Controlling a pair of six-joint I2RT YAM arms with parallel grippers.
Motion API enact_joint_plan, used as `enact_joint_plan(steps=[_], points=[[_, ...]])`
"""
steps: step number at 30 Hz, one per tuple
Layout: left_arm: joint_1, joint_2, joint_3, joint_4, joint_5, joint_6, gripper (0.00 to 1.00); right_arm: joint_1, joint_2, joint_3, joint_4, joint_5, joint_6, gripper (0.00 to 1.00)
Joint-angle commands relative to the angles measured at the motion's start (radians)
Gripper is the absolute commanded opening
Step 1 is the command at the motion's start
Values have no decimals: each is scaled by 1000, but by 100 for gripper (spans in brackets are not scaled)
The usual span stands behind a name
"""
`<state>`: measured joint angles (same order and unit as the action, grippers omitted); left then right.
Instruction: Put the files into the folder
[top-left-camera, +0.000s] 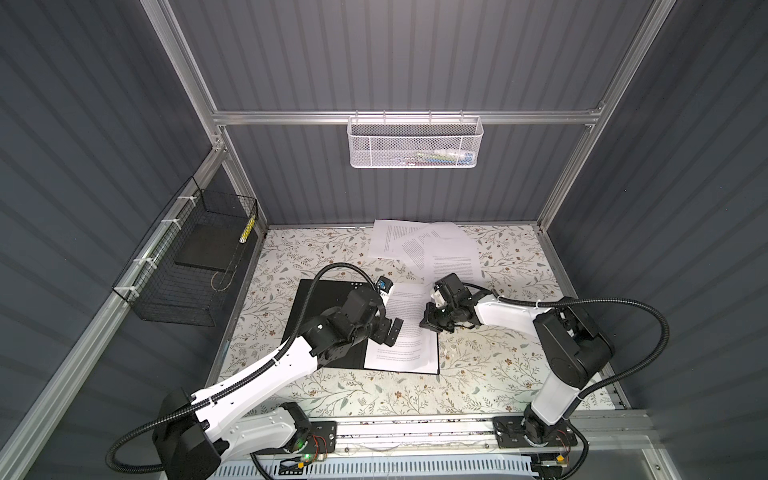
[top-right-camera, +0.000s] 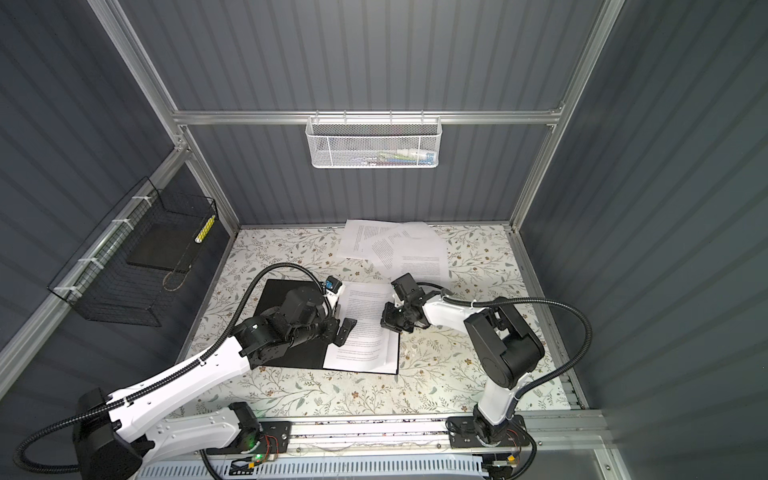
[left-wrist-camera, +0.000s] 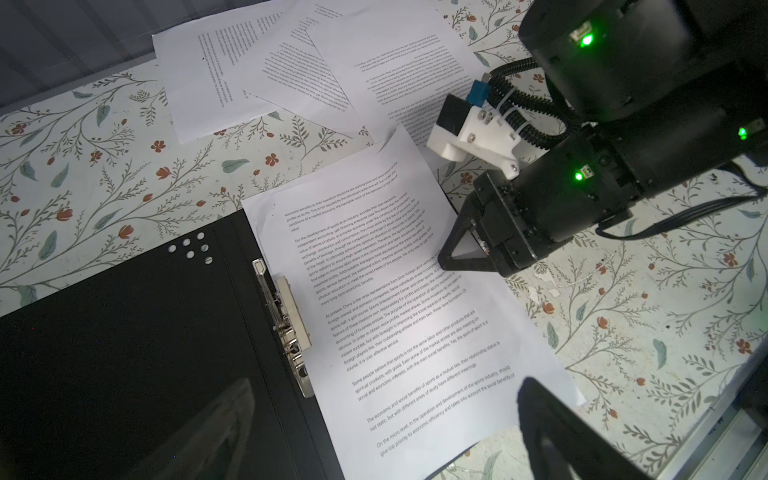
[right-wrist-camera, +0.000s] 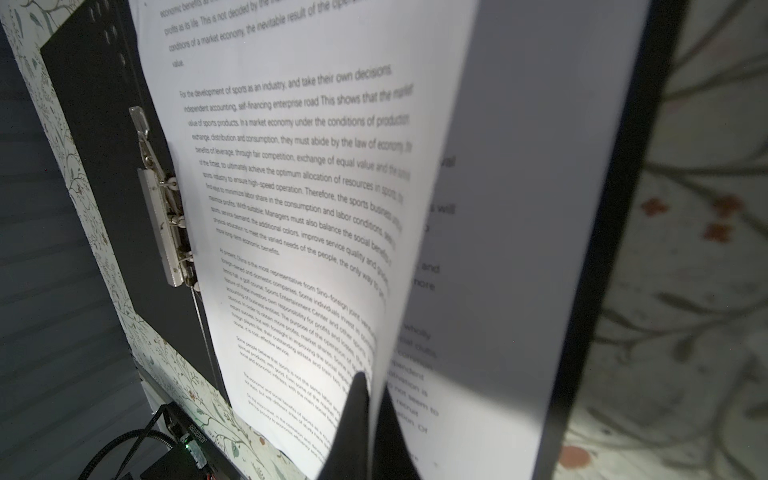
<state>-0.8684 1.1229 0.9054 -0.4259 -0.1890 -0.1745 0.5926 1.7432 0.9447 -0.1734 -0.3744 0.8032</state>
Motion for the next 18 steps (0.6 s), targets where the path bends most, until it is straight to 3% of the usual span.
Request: enact_joint_plan(steps=[1,18], points=[[8,8,6,-6,13,20,100,7,13,23,-26,-5,-19,0],[8,6,6,-6,14,21,100,8,30,51,-44,-1,-34,0]])
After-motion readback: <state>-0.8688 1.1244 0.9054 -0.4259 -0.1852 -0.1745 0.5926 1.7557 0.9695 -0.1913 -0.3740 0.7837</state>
